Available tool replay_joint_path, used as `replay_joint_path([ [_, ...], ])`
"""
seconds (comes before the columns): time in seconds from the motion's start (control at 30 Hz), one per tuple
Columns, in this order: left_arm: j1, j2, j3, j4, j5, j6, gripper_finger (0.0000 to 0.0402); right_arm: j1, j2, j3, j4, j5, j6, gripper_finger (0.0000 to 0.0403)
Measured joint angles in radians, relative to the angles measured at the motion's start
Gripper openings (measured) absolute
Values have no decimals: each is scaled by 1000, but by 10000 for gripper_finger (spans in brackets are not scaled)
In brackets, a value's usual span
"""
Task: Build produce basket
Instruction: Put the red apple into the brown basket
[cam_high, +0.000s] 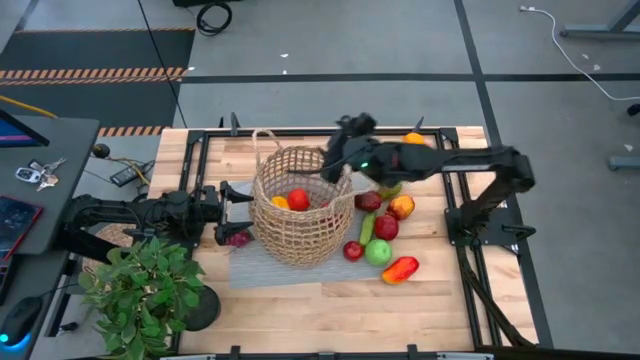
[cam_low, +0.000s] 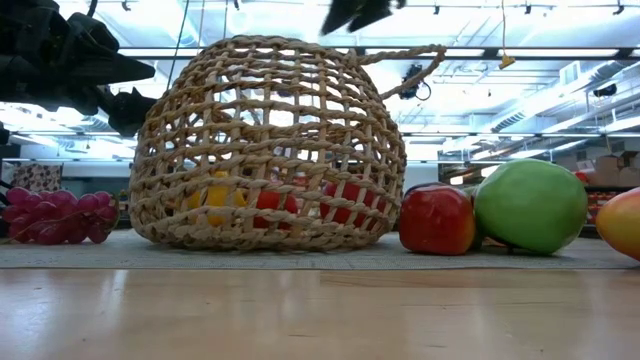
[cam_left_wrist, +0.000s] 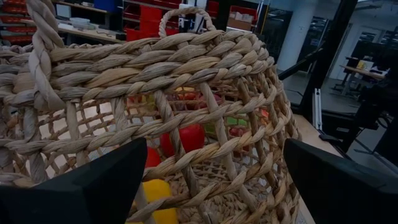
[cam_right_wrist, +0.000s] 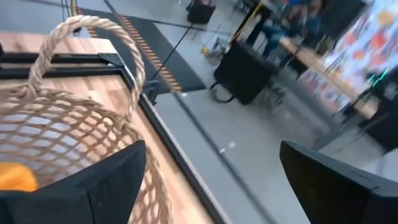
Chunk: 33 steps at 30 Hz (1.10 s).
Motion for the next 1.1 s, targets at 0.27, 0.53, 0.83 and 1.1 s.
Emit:
replay_joint_path([
  [0.27,0,0,0,0,0,0,386,158,-145,-59,-224,-37,255,353],
  [0.53,0,0,0,0,0,0,386,433,-157,-242,-156,-59,365,348],
  [0.83,0,0,0,2,0,0,386,585,-121,-482,-44,-39,679,348],
  [1.1,0,0,0,0,0,0,386,579,39,-553,50,-73,729,348],
])
